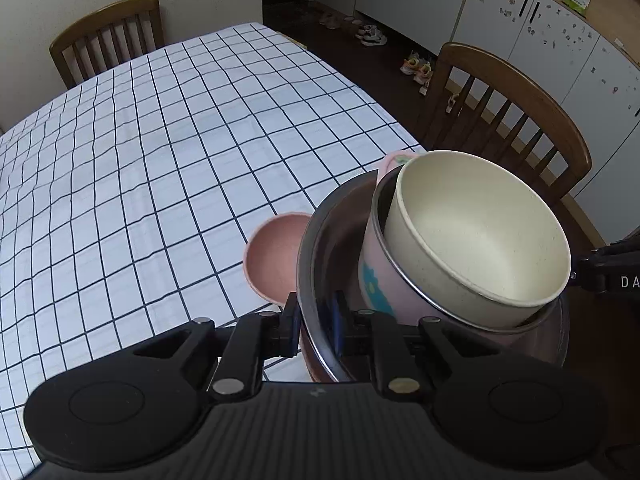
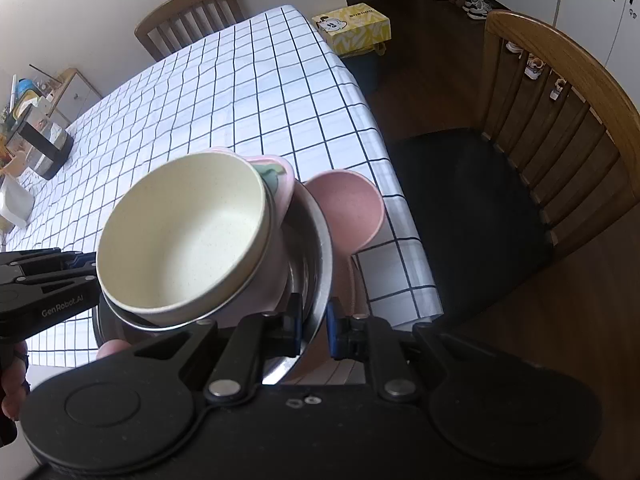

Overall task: Organize plates and bowls
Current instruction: 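Lift the nested bowl stack with both grippers toward the pink bear plate, then lower the stack onto the pink bear plate and open both grippers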

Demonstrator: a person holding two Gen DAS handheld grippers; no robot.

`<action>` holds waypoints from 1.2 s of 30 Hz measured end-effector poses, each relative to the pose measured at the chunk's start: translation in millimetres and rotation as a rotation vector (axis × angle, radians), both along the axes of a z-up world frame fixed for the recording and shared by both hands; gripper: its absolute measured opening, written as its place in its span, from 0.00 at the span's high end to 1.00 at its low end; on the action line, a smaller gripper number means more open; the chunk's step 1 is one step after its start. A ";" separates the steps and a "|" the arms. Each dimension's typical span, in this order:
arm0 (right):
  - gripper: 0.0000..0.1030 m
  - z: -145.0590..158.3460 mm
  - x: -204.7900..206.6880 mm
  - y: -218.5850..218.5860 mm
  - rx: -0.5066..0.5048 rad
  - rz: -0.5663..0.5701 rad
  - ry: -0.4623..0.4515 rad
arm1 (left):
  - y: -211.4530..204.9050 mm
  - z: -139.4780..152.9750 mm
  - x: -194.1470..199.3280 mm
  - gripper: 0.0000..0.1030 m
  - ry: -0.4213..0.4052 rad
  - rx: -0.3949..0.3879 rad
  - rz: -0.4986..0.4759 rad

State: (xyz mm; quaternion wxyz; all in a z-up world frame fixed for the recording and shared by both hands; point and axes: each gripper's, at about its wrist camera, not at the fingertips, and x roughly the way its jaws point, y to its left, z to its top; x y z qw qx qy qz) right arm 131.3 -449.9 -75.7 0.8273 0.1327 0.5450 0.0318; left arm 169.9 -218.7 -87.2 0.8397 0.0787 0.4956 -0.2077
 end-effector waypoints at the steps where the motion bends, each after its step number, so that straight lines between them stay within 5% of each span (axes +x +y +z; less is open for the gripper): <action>1: 0.87 -1.3 0.0 0.1 -0.004 0.004 0.001 | -0.5 -2.1 -0.3 0.86 -0.001 0.001 0.000; 17: 0.87 -14.9 -1.1 5.7 -0.033 -0.001 0.001 | 2.3 -20.7 5.3 0.85 0.030 -0.006 -0.005; 24: 0.78 -13.5 -1.8 7.3 -0.040 -0.033 -0.005 | 4.3 -15.6 0.9 0.83 0.005 0.008 -0.023; 29: 0.75 -7.9 -10.1 6.3 -0.038 -0.067 -0.019 | 15.7 -7.8 -6.7 0.67 -0.020 0.001 -0.024; 31: 0.72 -3.1 -16.6 7.4 -0.032 -0.071 -0.039 | 22.6 -2.0 -11.1 0.52 -0.035 -0.016 -0.022; 36: 0.68 14.6 -37.6 16.1 -0.032 -0.077 -0.109 | 38.2 18.1 -27.4 0.45 -0.085 -0.054 -0.032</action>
